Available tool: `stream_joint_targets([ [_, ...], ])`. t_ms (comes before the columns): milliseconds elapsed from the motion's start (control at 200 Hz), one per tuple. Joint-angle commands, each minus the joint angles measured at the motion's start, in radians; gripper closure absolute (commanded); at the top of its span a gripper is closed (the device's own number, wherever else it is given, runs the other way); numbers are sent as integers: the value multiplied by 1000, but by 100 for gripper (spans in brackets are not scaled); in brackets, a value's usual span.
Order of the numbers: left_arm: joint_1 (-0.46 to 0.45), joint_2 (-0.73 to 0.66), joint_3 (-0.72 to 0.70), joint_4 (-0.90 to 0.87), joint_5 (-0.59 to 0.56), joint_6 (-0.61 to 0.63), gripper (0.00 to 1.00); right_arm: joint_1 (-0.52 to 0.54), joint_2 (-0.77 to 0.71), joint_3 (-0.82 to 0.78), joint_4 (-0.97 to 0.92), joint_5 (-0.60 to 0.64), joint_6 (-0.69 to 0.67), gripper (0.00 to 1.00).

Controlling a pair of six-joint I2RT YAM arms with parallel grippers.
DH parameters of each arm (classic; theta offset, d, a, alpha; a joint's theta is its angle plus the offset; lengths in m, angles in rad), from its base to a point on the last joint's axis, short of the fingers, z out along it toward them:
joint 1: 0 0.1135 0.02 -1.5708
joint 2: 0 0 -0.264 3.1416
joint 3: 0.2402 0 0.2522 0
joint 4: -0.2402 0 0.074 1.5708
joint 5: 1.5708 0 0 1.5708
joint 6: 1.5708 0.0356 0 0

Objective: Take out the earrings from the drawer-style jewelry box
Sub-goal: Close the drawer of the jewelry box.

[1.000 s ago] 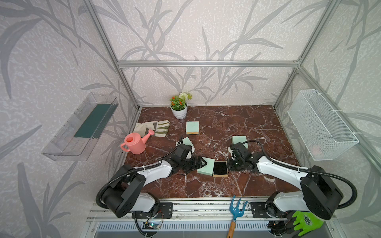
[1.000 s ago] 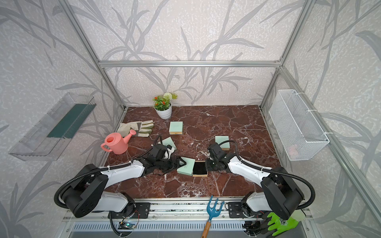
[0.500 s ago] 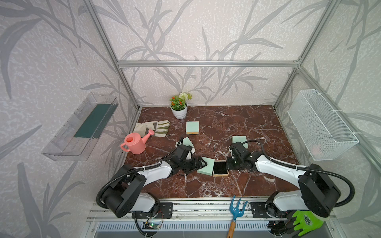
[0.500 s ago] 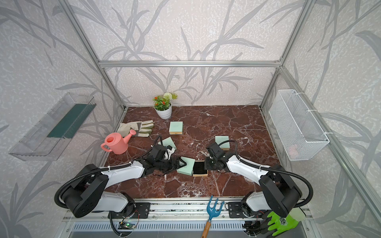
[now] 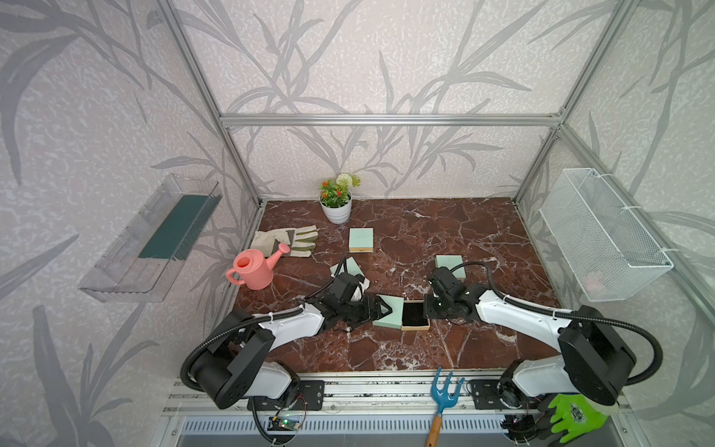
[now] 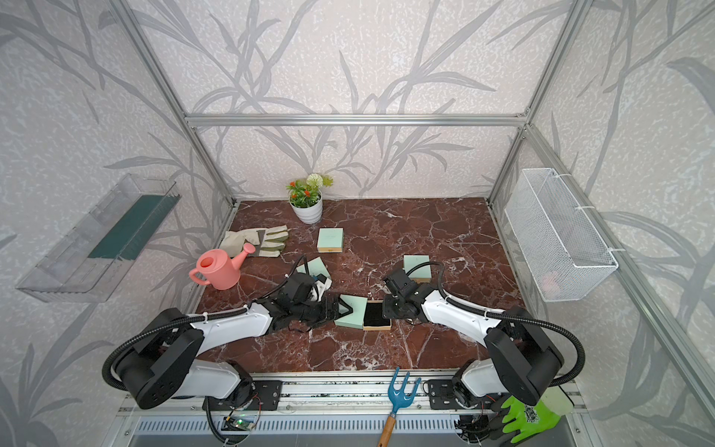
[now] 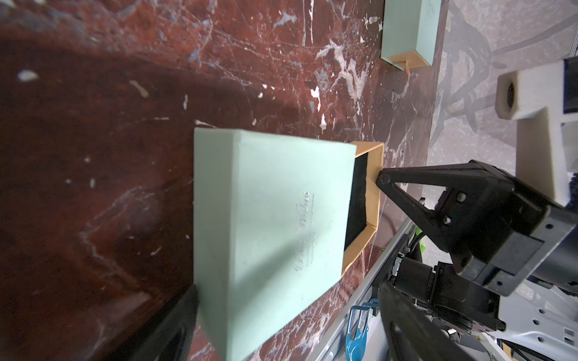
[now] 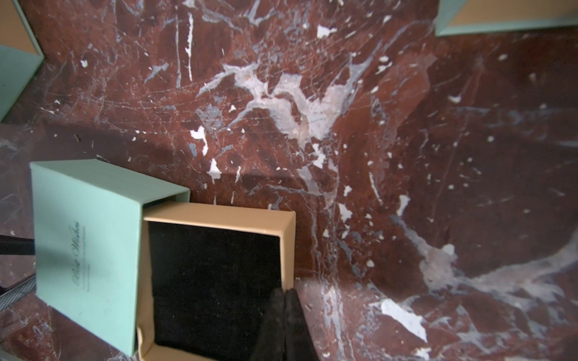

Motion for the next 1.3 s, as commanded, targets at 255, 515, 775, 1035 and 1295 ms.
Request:
stream_joint_targets([
  [255, -30, 46, -6, 68, 21, -27, 10, 38, 5, 33, -73, 94, 68, 100],
  [515, -32, 40, -8, 62, 2, -27, 10, 44, -46, 8, -103, 125, 93, 100],
  [775, -32, 43, -5, 53, 3, -23, 10, 43, -71, -36, -85, 113, 114, 100],
  [1035, -32, 46, -2, 53, 4, -21, 10, 43, -74, -22, -91, 139, 129, 100],
  [1295, -35, 54, 0, 65, 17, -25, 10, 43, -51, -10, -68, 136, 141, 100],
])
